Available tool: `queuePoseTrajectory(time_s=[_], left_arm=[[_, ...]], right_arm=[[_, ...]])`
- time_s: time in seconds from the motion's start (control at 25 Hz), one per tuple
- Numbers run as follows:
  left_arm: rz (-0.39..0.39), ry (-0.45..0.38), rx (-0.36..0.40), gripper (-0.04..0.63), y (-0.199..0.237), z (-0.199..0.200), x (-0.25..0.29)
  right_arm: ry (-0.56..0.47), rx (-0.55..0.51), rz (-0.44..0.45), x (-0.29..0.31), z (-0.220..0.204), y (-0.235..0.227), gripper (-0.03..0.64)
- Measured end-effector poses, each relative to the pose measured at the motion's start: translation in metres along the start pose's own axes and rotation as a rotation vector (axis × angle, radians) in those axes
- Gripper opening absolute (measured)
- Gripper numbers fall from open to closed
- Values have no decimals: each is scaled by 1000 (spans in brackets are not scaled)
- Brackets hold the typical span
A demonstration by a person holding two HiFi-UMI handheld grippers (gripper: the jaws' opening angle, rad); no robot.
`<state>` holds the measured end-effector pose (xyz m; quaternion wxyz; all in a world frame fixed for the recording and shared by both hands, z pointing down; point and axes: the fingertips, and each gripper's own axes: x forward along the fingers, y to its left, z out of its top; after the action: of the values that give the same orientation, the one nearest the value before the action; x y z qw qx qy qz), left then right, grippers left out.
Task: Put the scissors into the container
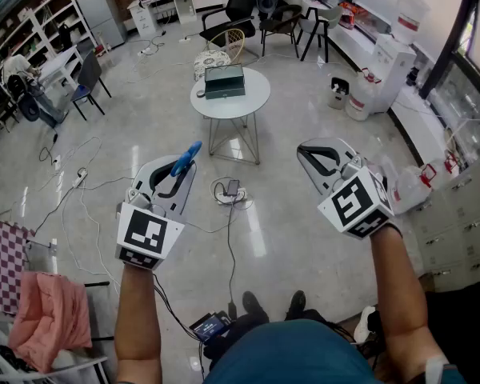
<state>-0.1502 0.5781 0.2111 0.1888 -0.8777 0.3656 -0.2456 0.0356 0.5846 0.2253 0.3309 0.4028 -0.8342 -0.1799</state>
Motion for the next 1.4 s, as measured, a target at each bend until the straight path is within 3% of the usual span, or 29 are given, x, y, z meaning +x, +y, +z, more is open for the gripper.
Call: queuePoseTrajectory(time_s=[0.72,1.12,1.4], left_arm=[[-34,-38,-11,52,43,-45,6],[-19,-13,-14,52,49,-33,46],[15,45,-20,52,45,-18,102]], right_arm=[[-8,48,-17,57,32,19,38],[-62,47,8,82,23,-19,38],[-104,43,68,107,-13,-69,38]])
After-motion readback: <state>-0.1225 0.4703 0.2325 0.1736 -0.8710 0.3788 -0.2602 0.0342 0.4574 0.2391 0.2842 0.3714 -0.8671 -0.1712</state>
